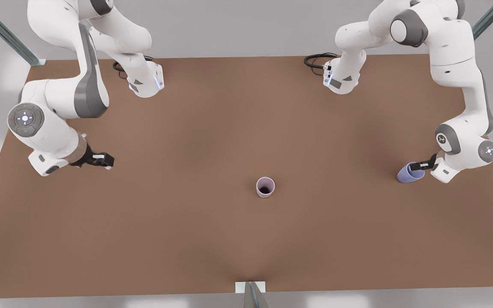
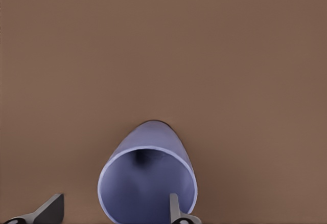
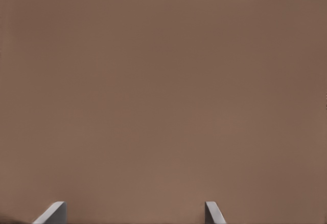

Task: Stack the cups, with the pink cup at the bottom and the purple cup at the top

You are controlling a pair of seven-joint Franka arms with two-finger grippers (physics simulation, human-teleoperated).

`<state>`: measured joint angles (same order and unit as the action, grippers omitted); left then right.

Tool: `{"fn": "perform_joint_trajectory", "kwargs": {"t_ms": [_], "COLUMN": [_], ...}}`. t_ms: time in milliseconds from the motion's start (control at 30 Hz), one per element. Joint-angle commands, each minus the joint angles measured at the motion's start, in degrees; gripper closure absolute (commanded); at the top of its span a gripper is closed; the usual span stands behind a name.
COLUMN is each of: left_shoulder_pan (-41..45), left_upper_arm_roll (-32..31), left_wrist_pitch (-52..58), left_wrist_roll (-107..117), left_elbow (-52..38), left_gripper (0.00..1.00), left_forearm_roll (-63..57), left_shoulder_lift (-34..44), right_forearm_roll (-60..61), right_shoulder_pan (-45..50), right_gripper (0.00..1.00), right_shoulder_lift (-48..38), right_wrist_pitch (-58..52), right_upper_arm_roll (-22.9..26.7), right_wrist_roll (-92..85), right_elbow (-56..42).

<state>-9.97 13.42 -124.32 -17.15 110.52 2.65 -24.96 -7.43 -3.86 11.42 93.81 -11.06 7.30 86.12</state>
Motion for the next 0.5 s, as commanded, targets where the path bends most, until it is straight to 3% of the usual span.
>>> {"fn": "perform_joint_trajectory", "kwargs": {"t_ms": [0, 100, 200, 233, 267, 300, 467], "left_shoulder_pan": [-0.31, -0.49, -0.75, -0.75, -0.75, -0.75, -0.75], "left_upper_arm_roll": [-0.06, 0.03, -0.06, -0.06, -0.06, -0.06, -0.06], "left_wrist_pitch": [-3.64, -4.34, -5.4, -5.31, -4.44, -3.21, -0.83], "left_wrist_roll": [-3.59, -3.59, -3.59, -3.5, -3.33, -3.24, -3.33], "left_elbow": [0.13, 0.13, 0.13, 0.13, 0.13, 0.13, 0.22], "left_gripper": [0.0, 0.0, 0.0, 0.17, 0.44, 0.65, 0.79], "left_forearm_roll": [-0.01, -0.1, -0.01, -0.01, -0.01, -0.01, 1.66], "left_shoulder_lift": [0.0, -0.88, -2.11, -2.2, -2.2, -2.11, -1.76], "right_forearm_roll": [-1.36, -1.0, 1.72, 1.63, 1.72, 1.9, 2.34], "right_shoulder_pan": [-0.01, -0.18, -0.62, -0.62, -0.71, -0.71, -1.33], "right_gripper": [0.0, 0.0, 0.0, 0.0, 0.0, 0.0, 0.0], "right_shoulder_lift": [0.01, 0.01, -0.08, -0.34, -0.43, -0.43, -0.34], "right_wrist_pitch": [3.66, 2.61, -4.42, -5.65, -7.15, -7.24, -9.53], "right_upper_arm_roll": [-0.02, -0.02, 0.25, 0.25, 0.34, 0.42, 0.51], "right_wrist_roll": [-61.09, -56.98, -19.09, -12.59, -7.4, -6.95, -2.2], "right_elbow": [0.01, 0.01, -0.43, -0.43, -0.43, -0.43, -1.22]}}
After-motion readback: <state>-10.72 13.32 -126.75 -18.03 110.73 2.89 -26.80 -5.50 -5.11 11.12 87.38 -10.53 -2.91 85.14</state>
